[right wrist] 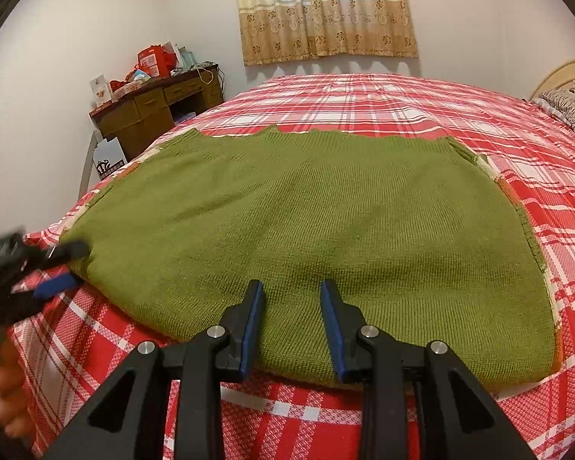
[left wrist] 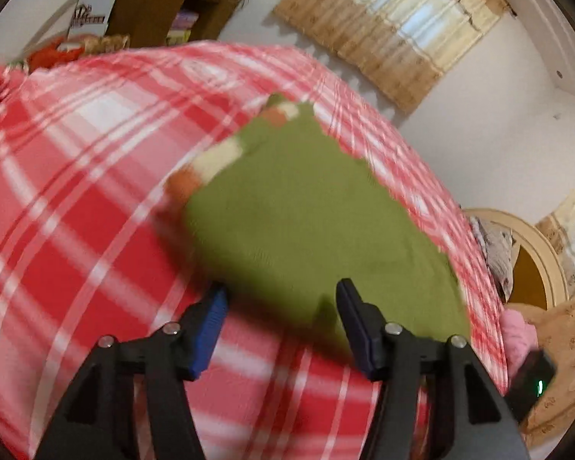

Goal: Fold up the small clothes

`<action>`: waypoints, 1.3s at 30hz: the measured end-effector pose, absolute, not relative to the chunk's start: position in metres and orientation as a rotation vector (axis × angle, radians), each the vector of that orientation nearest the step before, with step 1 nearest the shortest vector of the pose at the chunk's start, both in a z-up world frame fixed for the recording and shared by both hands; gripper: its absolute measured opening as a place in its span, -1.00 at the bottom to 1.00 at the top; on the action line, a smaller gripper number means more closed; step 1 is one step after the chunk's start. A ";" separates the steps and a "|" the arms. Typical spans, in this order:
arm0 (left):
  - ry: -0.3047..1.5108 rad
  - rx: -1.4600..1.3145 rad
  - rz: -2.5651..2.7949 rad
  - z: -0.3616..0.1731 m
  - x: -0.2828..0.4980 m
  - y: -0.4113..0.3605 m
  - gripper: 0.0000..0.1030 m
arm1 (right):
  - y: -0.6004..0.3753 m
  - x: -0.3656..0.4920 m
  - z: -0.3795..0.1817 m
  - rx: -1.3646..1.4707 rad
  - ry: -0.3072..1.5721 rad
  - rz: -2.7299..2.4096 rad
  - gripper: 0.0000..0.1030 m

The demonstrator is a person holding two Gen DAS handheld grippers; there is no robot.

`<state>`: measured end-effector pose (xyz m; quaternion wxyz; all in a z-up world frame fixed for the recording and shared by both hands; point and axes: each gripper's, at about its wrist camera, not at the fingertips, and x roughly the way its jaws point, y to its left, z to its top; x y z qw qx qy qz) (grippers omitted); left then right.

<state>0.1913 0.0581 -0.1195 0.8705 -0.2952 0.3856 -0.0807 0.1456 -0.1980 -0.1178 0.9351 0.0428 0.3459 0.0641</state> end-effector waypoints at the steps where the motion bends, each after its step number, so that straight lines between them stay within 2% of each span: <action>1: 0.806 -0.652 -0.188 -0.119 0.207 0.058 0.34 | -0.198 0.146 -0.118 0.089 0.707 0.132 -0.37; 3: 0.794 -0.722 -0.200 -0.117 0.224 0.059 0.41 | -0.198 0.146 -0.118 0.091 0.707 0.134 -0.36; 5: 0.792 -0.742 -0.198 -0.116 0.234 0.058 0.31 | -0.198 0.145 -0.118 0.091 0.707 0.134 -0.36; 6: 0.781 -0.723 -0.187 -0.114 0.237 0.055 -0.04 | -0.198 0.145 -0.118 0.091 0.706 0.134 -0.36; 7: 0.773 -0.696 -0.184 -0.113 0.237 0.052 -0.58 | -0.198 0.145 -0.118 0.091 0.706 0.134 -0.36; 8: 0.771 -0.657 -0.186 -0.112 0.237 0.049 -0.67 | -0.198 0.145 -0.118 0.091 0.706 0.134 -0.36; 14: 0.746 -0.584 -0.153 -0.107 0.227 0.047 -0.76 | -0.197 0.145 -0.118 0.091 0.706 0.134 -0.34; 21: 0.556 -0.116 -0.244 -0.057 0.198 -0.032 -0.85 | -0.203 0.143 -0.116 0.142 0.692 0.150 -0.34; 27: 0.561 0.087 -0.371 -0.064 0.192 -0.080 -0.85 | -0.221 0.141 -0.118 0.273 0.672 0.178 -0.34; 35: 0.611 0.062 -0.385 -0.084 0.181 -0.065 -0.85 | -0.238 0.155 -0.112 0.417 0.735 0.246 -0.34; 39: 0.599 -0.033 -0.401 -0.081 0.176 -0.046 -0.85 | -0.245 0.180 -0.074 0.485 0.703 0.372 -0.34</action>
